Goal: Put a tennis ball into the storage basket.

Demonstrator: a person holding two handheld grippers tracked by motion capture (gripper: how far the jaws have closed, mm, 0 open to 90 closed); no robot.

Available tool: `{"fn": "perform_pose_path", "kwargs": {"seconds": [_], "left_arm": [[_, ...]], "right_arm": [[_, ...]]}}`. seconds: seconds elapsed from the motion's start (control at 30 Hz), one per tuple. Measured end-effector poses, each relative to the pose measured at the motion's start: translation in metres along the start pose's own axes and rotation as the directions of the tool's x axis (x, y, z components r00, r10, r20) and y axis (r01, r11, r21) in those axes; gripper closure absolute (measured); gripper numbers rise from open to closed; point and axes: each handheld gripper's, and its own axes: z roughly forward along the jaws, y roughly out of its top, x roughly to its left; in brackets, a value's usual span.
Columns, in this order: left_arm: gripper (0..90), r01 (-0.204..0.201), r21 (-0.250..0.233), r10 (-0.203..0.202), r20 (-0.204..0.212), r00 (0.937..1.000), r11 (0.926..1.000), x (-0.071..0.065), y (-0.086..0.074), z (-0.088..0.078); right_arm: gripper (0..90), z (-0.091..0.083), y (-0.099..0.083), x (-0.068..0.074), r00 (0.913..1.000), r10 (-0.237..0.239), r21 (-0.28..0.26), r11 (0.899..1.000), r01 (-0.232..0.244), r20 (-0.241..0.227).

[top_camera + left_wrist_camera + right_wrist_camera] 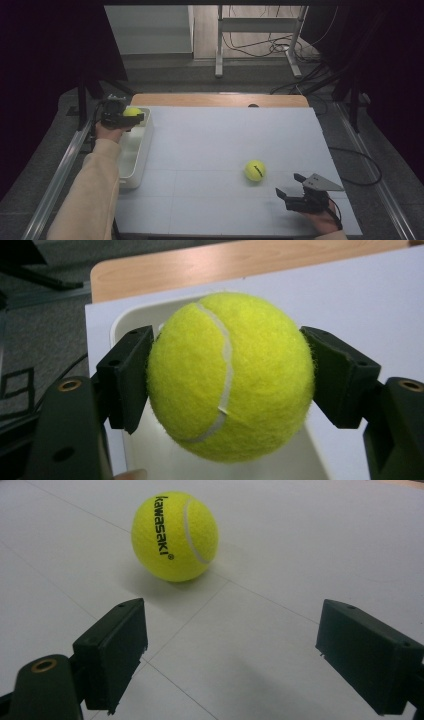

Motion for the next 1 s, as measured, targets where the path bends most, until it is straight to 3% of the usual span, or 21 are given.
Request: {"fn": "perform_pose_path", "kwargs": {"seconds": [0.2, 1.0], "left_arm": [[26.6, 0.011, 0.037, -0.012, 0.006, 0.9999, 0.9993, 0.0004, -0.0023, 0.0065], [26.4, 0.038, 0.041, -0.039, 0.019, 0.9991, 0.9984, 0.0032, -0.0023, 0.0057]], "right_arm": [[13.5, -0.0003, -0.0001, 0.0000, 1.0000, 0.002, 0.002, 1.000, -0.002, 0.000], [13.5, -0.0007, -0.0001, -0.0002, 1.0000, 0.002, -0.004, 1.000, -0.002, -0.004]]}}
